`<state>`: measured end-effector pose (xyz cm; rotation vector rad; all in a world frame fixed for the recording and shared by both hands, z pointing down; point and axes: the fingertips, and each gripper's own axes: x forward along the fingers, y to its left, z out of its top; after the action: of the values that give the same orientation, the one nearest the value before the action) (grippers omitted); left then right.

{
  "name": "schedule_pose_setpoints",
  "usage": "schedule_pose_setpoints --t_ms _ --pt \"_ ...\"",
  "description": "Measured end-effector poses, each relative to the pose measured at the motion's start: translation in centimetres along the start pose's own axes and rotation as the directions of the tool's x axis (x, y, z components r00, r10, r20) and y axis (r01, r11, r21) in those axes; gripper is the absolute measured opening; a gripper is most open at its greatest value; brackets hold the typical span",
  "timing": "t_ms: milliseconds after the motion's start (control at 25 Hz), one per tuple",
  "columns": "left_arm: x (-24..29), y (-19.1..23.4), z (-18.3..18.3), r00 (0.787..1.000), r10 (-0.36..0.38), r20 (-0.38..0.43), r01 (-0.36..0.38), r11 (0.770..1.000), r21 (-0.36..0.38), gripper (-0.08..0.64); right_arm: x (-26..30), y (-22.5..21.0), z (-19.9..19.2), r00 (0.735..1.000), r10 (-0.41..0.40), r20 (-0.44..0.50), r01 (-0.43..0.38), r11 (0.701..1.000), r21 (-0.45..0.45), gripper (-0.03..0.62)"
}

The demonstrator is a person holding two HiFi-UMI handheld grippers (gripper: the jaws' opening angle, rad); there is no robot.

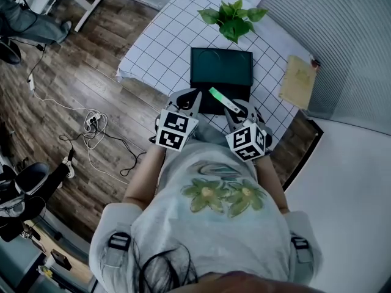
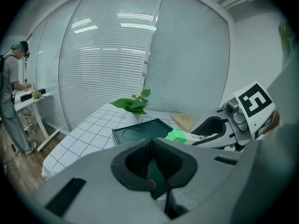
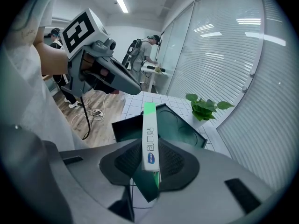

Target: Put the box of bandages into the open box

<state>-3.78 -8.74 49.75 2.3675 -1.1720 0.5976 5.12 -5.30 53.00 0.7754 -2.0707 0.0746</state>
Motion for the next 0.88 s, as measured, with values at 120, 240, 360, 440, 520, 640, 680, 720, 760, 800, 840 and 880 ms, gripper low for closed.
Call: schedule_pose_setpoints --t_ms 120,240,360,440,520,640,680,720,760,800,840,880 --pt "0.2 0.1 0.1 1.0 -0.001 -0.001 0.001 1.0 -0.003 0.008 0.4 0.0 -0.2 1.0 0.009 -0.005 -0.009 1.0 0.001 0.095" --pt "0.5 0.3 0.2 1.0 -0.003 -0.008 0.003 1.0 0.001 0.008 0.7 0.1 -0.4 1.0 0.018 -0.012 -0.018 1.0 0.002 0.095" --pt "0.7 0.3 0.0 1.0 -0.004 -0.015 0.004 1.0 0.004 0.008 0.9 0.1 -0.7 1.0 0.024 -0.017 -0.024 1.0 0.006 0.095" --pt "0.9 0.3 0.1 1.0 -0.006 -0.014 0.006 1.0 0.0 0.008 1.0 0.0 -0.9 0.999 0.028 -0.02 -0.027 1.0 0.008 0.095" --pt "1.0 0.2 0.3 1.0 -0.008 -0.013 0.008 1.0 -0.004 0.008 1.1 0.0 -1.1 0.999 0.031 -0.024 -0.031 0.999 0.009 0.095" --pt "1.3 0.2 0.2 1.0 -0.01 -0.02 0.01 1.0 -0.001 0.008 1.3 0.1 -1.3 0.999 0.036 -0.028 -0.036 0.999 0.012 0.095" --pt "1.3 0.2 0.2 1.0 -0.011 -0.02 0.011 1.0 0.0 0.008 1.3 0.1 -1.4 0.999 0.038 -0.029 -0.038 0.999 0.013 0.095" --pt "1.4 0.2 0.2 1.0 -0.012 -0.019 0.012 1.0 0.0 0.008 1.4 0.2 -1.4 0.999 0.04 -0.03 -0.04 0.999 0.015 0.095" --pt "1.4 0.2 0.2 1.0 -0.013 -0.02 0.013 1.0 0.0 0.008 1.5 0.2 -1.5 0.999 0.042 -0.031 -0.041 0.999 0.015 0.095" --pt "1.5 0.2 0.2 1.0 -0.014 -0.022 0.014 1.0 -0.001 0.008 1.6 0.2 -1.5 0.999 0.044 -0.032 -0.043 0.999 0.016 0.095" --pt "1.5 0.2 0.2 1.0 -0.015 -0.025 0.015 1.0 -0.002 0.008 1.7 0.2 -1.6 0.998 0.045 -0.034 -0.045 0.999 0.016 0.095" --pt "1.6 0.1 0.2 1.0 -0.015 -0.027 0.015 1.0 -0.002 0.008 1.8 0.2 -1.7 0.998 0.047 -0.036 -0.046 0.999 0.016 0.095"
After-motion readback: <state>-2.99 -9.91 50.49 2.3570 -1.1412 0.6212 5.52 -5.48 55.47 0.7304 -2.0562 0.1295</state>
